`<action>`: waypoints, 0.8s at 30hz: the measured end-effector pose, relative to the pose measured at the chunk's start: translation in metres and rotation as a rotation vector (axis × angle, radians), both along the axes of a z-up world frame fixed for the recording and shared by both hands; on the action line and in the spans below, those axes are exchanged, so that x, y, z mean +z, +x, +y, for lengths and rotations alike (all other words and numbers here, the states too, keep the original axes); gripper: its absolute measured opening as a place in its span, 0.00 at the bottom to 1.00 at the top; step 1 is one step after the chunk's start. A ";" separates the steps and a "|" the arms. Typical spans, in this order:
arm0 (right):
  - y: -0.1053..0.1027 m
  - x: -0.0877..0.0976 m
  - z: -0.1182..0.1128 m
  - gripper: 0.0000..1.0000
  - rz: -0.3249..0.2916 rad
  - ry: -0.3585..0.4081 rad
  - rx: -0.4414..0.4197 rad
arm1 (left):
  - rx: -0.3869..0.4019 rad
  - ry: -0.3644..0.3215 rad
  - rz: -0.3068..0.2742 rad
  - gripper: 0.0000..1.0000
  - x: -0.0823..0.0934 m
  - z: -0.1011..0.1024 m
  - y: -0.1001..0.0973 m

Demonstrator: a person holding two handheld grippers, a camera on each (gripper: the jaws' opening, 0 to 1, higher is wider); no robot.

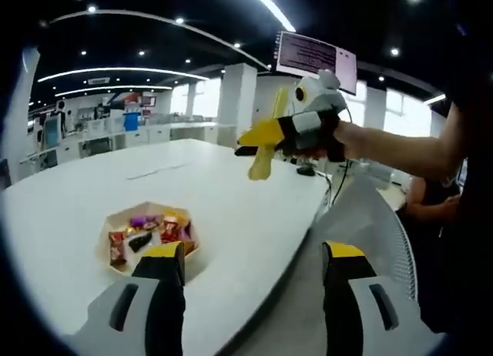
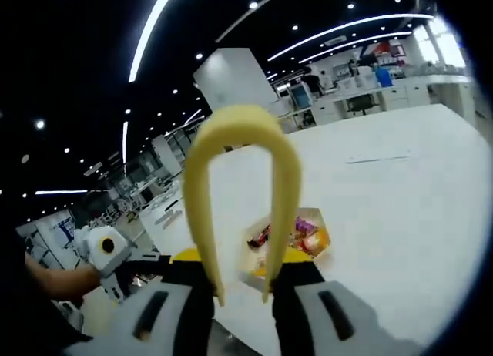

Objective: Place the target food into the container with the food tongs after gripping and lifting it, then release it inside without dropping or visibly crushing the food.

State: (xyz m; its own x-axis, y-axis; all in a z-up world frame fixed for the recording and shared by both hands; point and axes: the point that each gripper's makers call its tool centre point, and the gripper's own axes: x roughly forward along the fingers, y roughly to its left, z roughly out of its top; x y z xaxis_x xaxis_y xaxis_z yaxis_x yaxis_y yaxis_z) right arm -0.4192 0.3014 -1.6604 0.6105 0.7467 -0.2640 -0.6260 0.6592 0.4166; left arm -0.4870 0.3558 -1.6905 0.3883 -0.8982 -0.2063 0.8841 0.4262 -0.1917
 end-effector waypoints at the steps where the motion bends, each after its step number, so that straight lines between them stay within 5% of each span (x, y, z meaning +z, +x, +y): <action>1: -0.002 0.002 0.003 0.27 -0.019 0.011 0.006 | -0.016 -0.047 0.010 0.65 0.011 -0.006 -0.001; 12: -0.031 0.035 0.027 0.28 0.002 0.256 0.095 | -0.126 -0.310 0.164 0.34 0.057 -0.026 -0.011; 18: -0.042 0.047 0.037 0.28 -0.002 0.313 0.140 | -0.159 -0.416 0.198 0.17 0.076 -0.026 -0.014; 24: -0.049 0.056 0.041 0.29 0.021 0.405 0.168 | -0.160 -0.443 0.190 0.05 0.082 -0.023 -0.014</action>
State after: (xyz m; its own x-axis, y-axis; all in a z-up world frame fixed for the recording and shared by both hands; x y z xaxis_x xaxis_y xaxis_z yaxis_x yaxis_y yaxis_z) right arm -0.4685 0.3420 -1.6042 0.4697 0.8808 0.0597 -0.6990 0.3298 0.6346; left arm -0.5010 0.3331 -1.6089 0.2315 -0.9606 0.1541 0.8637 0.1301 -0.4870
